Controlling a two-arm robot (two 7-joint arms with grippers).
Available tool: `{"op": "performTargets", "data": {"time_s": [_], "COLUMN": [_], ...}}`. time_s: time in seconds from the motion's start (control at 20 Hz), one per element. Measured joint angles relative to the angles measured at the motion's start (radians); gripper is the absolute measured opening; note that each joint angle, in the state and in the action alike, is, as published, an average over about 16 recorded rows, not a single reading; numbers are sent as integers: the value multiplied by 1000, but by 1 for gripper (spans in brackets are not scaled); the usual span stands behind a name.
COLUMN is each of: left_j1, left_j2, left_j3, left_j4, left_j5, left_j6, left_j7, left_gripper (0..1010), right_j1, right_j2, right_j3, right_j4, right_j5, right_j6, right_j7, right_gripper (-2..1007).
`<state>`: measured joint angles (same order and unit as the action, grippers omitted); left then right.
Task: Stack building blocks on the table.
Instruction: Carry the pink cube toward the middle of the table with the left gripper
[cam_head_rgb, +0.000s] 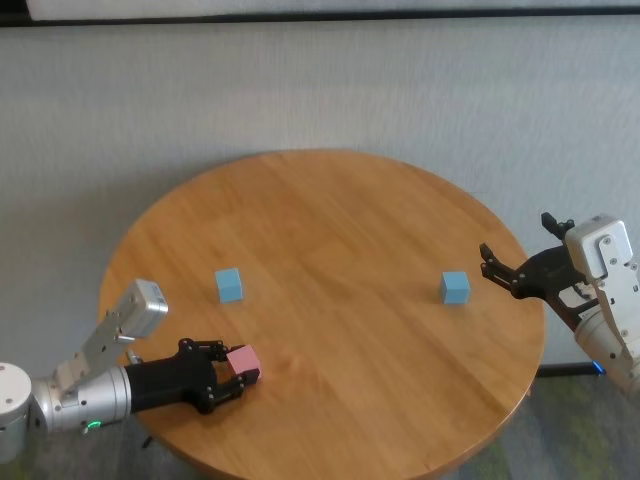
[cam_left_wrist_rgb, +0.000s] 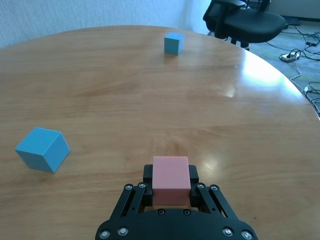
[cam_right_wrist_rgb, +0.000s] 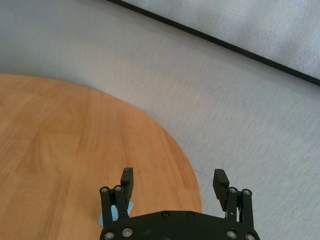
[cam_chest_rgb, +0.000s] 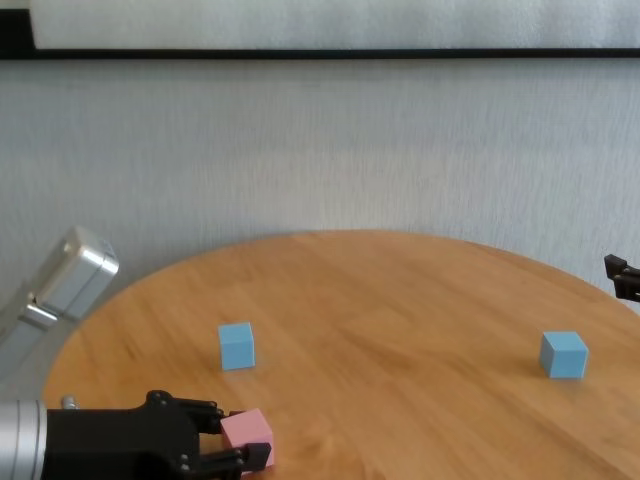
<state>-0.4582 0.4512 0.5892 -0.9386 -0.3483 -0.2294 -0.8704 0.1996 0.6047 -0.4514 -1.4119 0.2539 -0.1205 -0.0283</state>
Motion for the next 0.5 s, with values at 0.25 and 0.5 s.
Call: {"op": "performTargets", "data": {"time_s": [0.25, 0.5], "left_j1": [-7, -29], "left_j2": [20, 34], "left_j3": [-5, 5], "left_j4": [-30, -59], "left_j5": [-8, -18], "left_j6": [-2, -5], "left_j7": [-24, -78], "left_gripper": [403, 402], "right_j1": [0, 0], "right_j2": [0, 0], "right_j3": [0, 0], "right_j4": [0, 0], "right_j5": [0, 0], "right_j6": [0, 0], "right_j7": [0, 0], "right_gripper": [1005, 1005]}}
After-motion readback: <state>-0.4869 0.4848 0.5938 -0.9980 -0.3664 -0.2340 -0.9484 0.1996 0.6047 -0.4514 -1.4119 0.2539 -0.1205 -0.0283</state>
